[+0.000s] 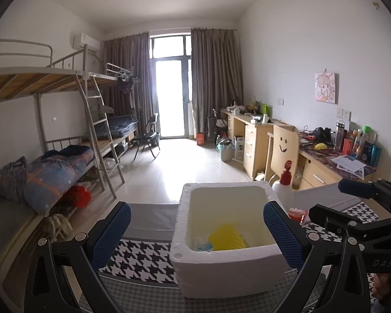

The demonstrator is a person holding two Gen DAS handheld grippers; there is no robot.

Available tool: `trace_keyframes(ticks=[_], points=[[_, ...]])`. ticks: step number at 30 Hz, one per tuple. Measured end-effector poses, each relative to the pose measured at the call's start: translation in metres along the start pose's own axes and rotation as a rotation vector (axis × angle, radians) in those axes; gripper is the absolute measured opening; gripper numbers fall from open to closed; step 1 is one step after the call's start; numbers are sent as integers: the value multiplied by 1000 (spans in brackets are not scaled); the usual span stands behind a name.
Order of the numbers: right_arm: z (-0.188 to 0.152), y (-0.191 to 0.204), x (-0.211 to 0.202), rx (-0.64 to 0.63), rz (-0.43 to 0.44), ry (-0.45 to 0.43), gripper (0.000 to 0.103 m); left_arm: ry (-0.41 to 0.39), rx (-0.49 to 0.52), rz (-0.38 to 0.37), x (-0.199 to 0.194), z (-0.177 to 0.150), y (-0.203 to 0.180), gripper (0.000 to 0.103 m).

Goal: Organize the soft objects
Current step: 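Move both open tools back from the foam box to the table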

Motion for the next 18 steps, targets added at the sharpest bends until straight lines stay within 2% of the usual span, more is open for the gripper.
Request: trace_keyframes(ticks=[18], points=[[-17, -8, -42, 2, -65, -27, 86, -14, 36, -73, -28, -8, -31, 102]])
Point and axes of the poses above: each gripper's, at about its wrist camera, not at the fingertips, and x roughly the way its jaws point, y to its left, z to its top, the point moved 4 cm from there along x, roughly the way its jaws point, and after that the axes turned 10 degrees about -x, right-handed, at the moved point
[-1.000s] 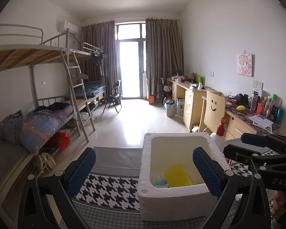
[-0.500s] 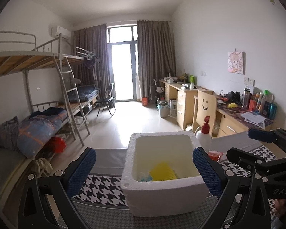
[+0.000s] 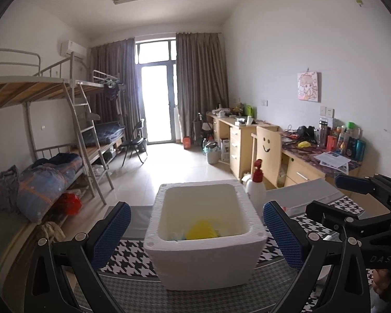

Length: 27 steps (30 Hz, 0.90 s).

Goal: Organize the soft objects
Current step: 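Move both open tools back from the foam box to the table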

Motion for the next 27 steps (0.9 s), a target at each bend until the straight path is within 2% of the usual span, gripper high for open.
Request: trace_keyframes(ticks=[27], points=[[-33, -28, -50, 58, -131, -5, 86, 38, 38, -170, -9, -25, -60, 102]])
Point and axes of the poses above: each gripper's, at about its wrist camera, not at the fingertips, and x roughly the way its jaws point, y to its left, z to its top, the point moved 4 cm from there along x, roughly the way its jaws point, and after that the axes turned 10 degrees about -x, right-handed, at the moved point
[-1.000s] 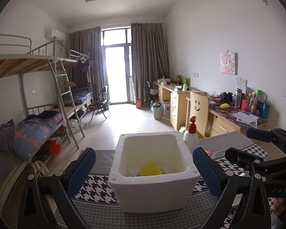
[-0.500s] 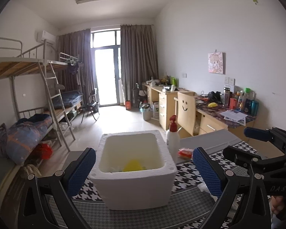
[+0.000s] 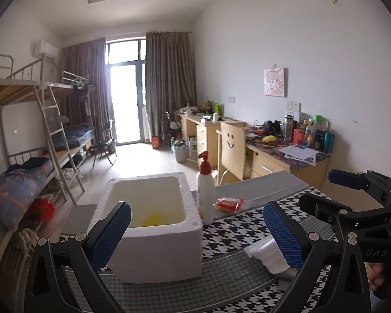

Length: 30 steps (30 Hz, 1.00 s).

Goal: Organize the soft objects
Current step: 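Move both open tools back from the foam box to the table, then reach the right tool to the white tissue lying on the grey sock and close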

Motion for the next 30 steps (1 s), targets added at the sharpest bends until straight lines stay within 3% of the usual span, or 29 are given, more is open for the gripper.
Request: trace_keyframes(ticks=[30], points=[[-45, -42, -8, 108, -73, 66, 86, 90, -13, -117, 18, -37, -42, 102]])
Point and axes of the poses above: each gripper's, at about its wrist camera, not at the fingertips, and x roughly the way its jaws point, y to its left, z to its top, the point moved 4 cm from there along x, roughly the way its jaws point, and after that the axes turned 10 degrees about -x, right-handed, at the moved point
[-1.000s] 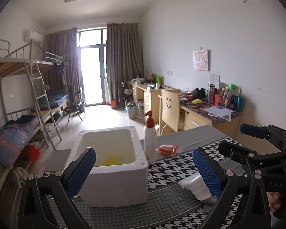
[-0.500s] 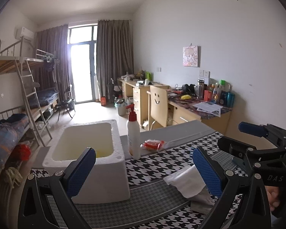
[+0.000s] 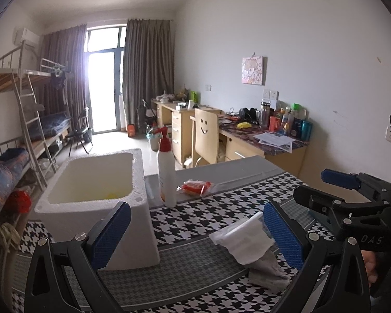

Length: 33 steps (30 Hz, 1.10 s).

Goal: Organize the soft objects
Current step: 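Reach the right tool to the white tissue lying on the grey sock and close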

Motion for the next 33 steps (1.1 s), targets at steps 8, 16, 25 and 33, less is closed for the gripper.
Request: trace_keyframes(ticks=[8, 16, 25, 33], points=[[-11, -4, 7, 8, 2, 17, 86, 22, -4, -5, 9, -11, -3, 102], [-24, -9, 18, 48, 18, 57, 86, 51, -8, 6, 20, -23, -2, 102], [-37, -12, 35, 58, 23, 106, 86, 75, 0, 2, 29, -32, -3, 102], [-48, -15, 49, 69, 30, 143, 86, 114, 5, 14, 41, -42, -2, 102]])
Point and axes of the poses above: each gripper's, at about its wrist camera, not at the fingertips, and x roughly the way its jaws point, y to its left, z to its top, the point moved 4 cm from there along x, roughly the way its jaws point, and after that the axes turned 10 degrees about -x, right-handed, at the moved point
